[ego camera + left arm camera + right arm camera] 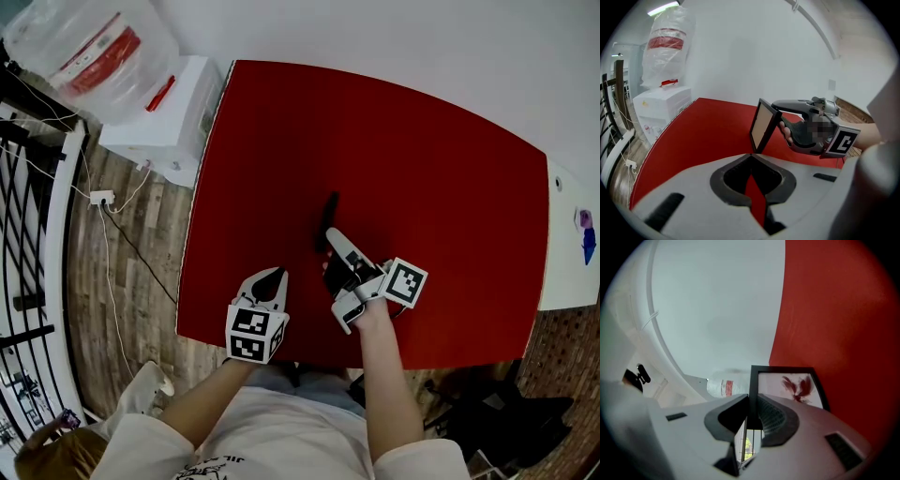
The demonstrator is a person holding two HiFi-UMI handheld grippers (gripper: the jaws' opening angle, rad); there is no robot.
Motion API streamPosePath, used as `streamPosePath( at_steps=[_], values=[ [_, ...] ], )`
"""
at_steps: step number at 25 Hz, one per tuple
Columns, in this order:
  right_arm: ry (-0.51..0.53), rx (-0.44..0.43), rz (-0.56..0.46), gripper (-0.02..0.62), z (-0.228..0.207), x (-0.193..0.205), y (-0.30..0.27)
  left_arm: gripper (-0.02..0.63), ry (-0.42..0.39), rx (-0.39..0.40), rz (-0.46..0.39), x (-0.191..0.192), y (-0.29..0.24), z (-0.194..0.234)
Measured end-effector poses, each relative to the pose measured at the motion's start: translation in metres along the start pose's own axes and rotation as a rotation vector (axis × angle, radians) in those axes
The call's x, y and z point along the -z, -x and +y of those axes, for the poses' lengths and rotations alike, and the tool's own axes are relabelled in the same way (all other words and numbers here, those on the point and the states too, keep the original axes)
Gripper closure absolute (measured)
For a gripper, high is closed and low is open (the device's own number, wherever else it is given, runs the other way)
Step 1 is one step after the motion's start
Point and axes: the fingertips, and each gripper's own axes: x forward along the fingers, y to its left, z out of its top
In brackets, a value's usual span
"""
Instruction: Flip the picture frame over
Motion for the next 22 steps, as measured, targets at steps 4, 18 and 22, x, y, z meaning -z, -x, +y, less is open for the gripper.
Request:
streamPosePath(
  at_steps=[4,18,22],
  values=[
    [0.028,0.006,0.025,0.529,0.000,-0.002,0.001,0.597,-0.018,0.073,-0.001,-0.004,-0.015,-0.011],
    [0.063,0.046,0.084,0.529,-0.002,-0.007,0.005,0.483,-0.180,0.271,0.022,-0.032,-0.070,-0.050],
    [0.070,0.049,0.093,0.529,-0.001,-0.009,0.006,0.482,-0.238,0.296,0.023,-0.033,-0.075,-0.064]
  ],
)
